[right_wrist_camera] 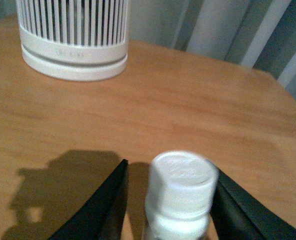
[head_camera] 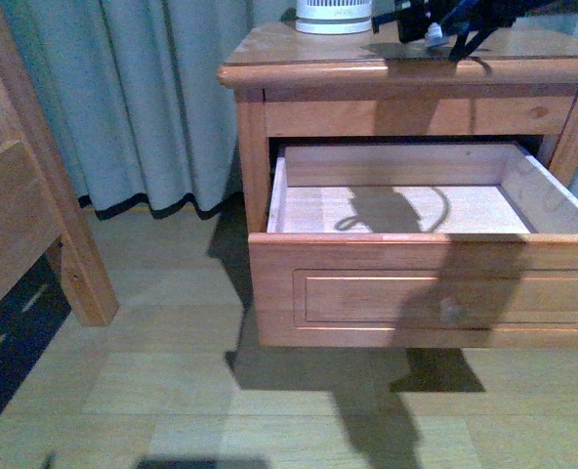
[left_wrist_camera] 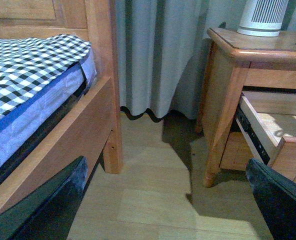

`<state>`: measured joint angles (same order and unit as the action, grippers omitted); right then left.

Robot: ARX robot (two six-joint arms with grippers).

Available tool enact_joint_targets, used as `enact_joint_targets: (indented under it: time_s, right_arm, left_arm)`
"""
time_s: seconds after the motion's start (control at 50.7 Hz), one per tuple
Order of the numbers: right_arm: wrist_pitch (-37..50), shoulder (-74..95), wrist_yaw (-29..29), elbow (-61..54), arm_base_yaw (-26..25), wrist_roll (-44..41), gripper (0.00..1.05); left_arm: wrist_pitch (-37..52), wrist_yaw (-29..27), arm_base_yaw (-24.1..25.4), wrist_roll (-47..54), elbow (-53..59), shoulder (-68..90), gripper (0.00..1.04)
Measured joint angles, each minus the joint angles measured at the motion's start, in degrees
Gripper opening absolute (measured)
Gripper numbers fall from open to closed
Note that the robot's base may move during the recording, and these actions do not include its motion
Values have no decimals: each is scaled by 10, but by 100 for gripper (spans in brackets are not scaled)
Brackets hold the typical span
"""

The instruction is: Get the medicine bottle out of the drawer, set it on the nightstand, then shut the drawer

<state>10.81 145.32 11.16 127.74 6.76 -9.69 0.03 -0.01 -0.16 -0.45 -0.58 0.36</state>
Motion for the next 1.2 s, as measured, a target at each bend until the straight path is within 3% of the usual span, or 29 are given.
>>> enact_joint_targets:
  time_s: [0.316,0.493,0.71,0.848,1.006,1.124,1.203]
  right_arm:
    - [92,-110,-37,-136,-9,66,99]
    - [116,-246,-78,-234,-18,111,98]
    - [-3,-497,-162,-457,-26,187,98]
    - [-38,-639,-186,-648,-14,214,77]
    - [-15,-741,-184,-849,11,236,52]
    - [54,-739,-141,-983,26,243,33]
    - [145,-685,-100,-1061,33,234,19]
  left_arm:
    - [0,0,0,0,0,0,98]
    - [0,0,0,0,0,0,98]
    - [0,0,0,0,0,0,98]
    - [0,0,0,0,0,0,98]
    - [0,0,0,0,0,0,98]
    - [0,0,0,0,0,0,98]
    - [0,0,0,0,0,0,98]
